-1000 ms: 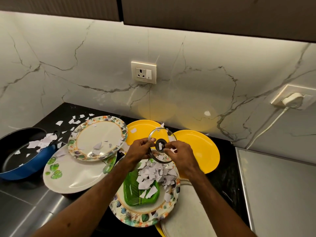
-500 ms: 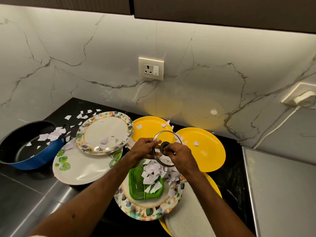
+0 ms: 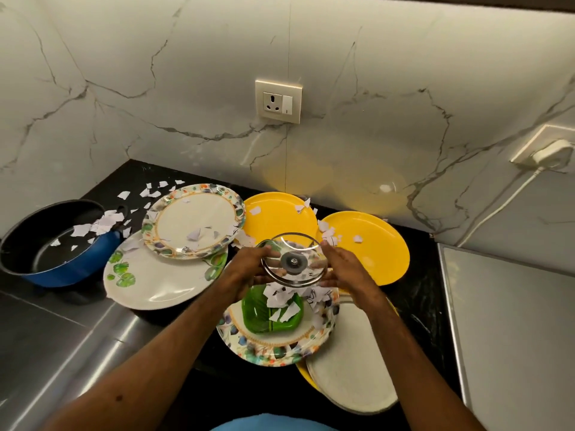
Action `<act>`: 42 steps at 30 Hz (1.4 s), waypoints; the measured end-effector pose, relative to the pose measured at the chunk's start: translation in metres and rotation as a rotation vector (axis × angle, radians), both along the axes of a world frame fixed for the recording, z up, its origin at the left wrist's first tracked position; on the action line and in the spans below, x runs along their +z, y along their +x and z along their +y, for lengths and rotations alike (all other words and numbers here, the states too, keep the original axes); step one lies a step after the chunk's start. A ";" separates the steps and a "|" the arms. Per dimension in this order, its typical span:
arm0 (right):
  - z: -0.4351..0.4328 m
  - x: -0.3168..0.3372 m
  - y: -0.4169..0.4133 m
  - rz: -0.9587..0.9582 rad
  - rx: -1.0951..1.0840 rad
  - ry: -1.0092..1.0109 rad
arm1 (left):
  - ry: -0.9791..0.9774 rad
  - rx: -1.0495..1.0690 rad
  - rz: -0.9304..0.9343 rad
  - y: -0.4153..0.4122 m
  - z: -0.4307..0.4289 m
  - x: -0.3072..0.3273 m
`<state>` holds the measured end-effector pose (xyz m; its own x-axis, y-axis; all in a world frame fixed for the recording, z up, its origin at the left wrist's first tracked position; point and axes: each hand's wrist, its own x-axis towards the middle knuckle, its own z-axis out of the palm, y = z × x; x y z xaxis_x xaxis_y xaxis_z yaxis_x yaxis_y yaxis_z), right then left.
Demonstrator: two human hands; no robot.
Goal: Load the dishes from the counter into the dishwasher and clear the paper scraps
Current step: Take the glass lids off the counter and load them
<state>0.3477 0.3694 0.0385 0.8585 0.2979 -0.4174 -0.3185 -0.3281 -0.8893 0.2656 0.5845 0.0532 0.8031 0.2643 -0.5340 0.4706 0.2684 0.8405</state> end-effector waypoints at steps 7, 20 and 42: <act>-0.013 0.010 -0.084 -0.069 -0.136 0.101 | 0.003 -0.184 -0.008 -0.037 -0.019 0.013; -0.105 -0.014 -0.256 -0.033 -0.466 -0.099 | -0.052 -0.525 0.054 -0.138 -0.113 -0.022; -0.407 -0.039 -0.441 0.048 -0.829 -0.174 | 0.230 -1.125 0.114 -0.247 -0.436 -0.055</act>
